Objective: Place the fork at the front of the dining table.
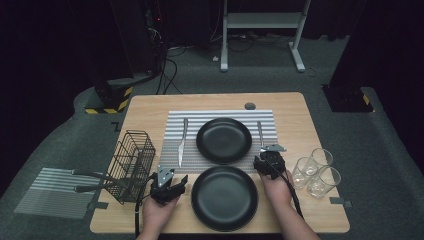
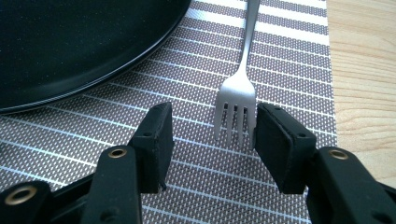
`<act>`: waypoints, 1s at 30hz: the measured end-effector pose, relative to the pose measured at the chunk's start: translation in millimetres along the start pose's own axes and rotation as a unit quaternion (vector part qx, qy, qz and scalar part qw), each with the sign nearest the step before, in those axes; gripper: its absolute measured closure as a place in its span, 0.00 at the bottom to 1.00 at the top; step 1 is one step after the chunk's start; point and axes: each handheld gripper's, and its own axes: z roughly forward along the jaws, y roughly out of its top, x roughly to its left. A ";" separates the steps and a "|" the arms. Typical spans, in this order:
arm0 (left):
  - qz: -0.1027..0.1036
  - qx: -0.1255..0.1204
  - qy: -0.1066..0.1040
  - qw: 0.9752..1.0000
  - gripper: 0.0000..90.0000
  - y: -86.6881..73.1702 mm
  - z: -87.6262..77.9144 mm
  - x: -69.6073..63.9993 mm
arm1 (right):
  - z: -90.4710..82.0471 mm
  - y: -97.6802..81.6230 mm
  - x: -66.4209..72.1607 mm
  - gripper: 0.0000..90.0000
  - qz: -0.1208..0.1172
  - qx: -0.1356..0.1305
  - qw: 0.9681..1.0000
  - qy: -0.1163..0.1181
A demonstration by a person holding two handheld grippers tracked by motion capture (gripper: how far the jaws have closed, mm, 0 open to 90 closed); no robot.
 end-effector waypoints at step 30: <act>-0.001 0.000 0.005 1.000 0.46 -0.3 0.2 -1.1 | -18.8 -12.5 19.7 0.77 -0.027 -0.023 0.998 0.054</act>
